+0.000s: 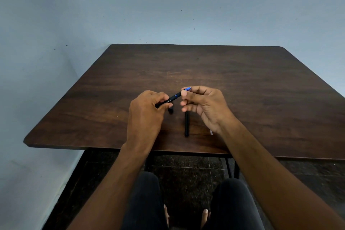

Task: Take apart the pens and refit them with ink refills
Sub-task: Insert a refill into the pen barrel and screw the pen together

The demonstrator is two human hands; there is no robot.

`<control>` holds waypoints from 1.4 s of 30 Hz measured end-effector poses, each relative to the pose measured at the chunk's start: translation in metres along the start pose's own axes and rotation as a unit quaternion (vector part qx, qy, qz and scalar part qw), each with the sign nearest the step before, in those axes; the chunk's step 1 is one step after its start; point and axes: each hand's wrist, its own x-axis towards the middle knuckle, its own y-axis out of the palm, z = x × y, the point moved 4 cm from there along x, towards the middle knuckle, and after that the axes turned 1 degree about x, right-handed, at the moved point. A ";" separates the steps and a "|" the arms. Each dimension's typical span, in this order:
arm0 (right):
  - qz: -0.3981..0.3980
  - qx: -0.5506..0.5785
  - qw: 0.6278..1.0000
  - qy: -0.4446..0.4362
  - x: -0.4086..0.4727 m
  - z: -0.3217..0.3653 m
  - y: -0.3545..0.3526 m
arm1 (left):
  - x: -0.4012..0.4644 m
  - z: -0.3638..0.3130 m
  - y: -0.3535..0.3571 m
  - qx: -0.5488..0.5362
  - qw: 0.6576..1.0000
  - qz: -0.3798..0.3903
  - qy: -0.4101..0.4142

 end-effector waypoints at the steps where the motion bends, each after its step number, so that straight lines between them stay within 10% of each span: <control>1: -0.007 -0.010 1.000 0.001 0.000 0.000 0.001 | 0.000 -0.001 0.000 0.000 1.000 0.000 0.002; 42: -0.036 0.046 0.998 -0.013 -0.007 0.000 0.009 | -0.002 -0.001 -0.003 -0.023 0.999 -0.014 -0.016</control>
